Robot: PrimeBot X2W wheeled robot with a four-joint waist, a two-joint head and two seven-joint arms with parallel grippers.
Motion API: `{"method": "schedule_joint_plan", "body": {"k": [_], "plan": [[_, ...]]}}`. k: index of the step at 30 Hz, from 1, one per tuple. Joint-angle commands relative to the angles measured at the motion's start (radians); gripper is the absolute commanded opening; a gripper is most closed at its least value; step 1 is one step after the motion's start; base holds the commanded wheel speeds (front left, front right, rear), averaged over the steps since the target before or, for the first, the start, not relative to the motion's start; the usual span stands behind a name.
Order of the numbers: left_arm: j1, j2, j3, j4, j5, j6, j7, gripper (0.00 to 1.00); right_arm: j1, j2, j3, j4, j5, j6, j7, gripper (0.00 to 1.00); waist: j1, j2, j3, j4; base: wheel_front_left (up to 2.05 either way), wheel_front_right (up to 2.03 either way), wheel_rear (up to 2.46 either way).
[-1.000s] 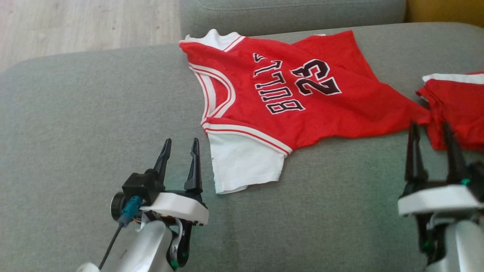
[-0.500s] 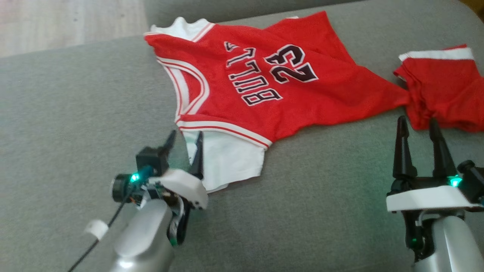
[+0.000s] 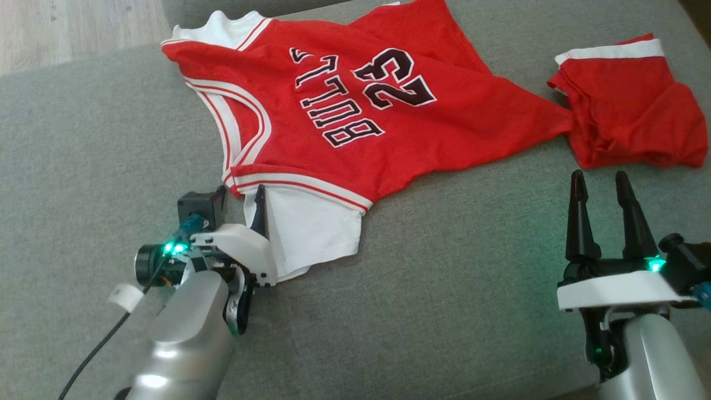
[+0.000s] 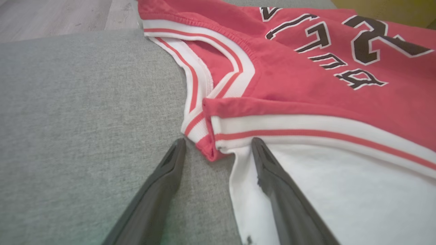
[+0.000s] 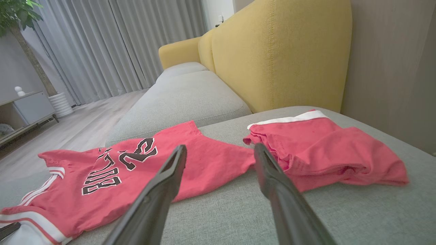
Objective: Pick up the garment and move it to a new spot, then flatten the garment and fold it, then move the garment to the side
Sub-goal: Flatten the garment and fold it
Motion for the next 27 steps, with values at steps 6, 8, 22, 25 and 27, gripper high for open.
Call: {"method": "schedule_joint_plan", "body": {"k": [6,8,22,25,27], "plan": [[-0.024,0.026,-0.004,0.033,-0.001,-0.038,0.019,0.0,-0.033,-0.005,0.024,-0.018,0.01,-0.001,-0.017,1.0,-0.0001,-0.0001,-0.011,0.002,0.0,0.0,0.0],[-0.025,0.035,-0.007,0.035,0.003,-0.04,0.003,0.0,-0.031,-0.005,0.026,-0.015,0.009,-0.001,-0.018,1.0,-0.0001,-0.0001,-0.018,0.008,0.0,0.0,0.0],[-0.073,0.148,0.042,-0.007,-0.02,-0.045,-0.057,0.0,-0.02,-0.005,0.033,0.004,0.002,-0.001,-0.019,1.0,-0.0001,-0.0001,-0.045,0.08,0.0,0.0,0.0],[-0.092,0.181,0.042,-0.01,-0.017,-0.051,-0.041,0.0,-0.024,-0.005,0.038,0.005,-0.002,-0.001,-0.015,1.0,-0.0001,-0.0001,-0.038,0.096,0.0,0.0,0.0],[-0.105,0.202,0.043,-0.011,-0.016,-0.054,-0.031,0.0,-0.029,-0.005,0.039,0.005,-0.004,-0.001,-0.014,1.0,-0.0001,-0.0001,-0.034,0.104,0.0,0.0,0.0]]}}
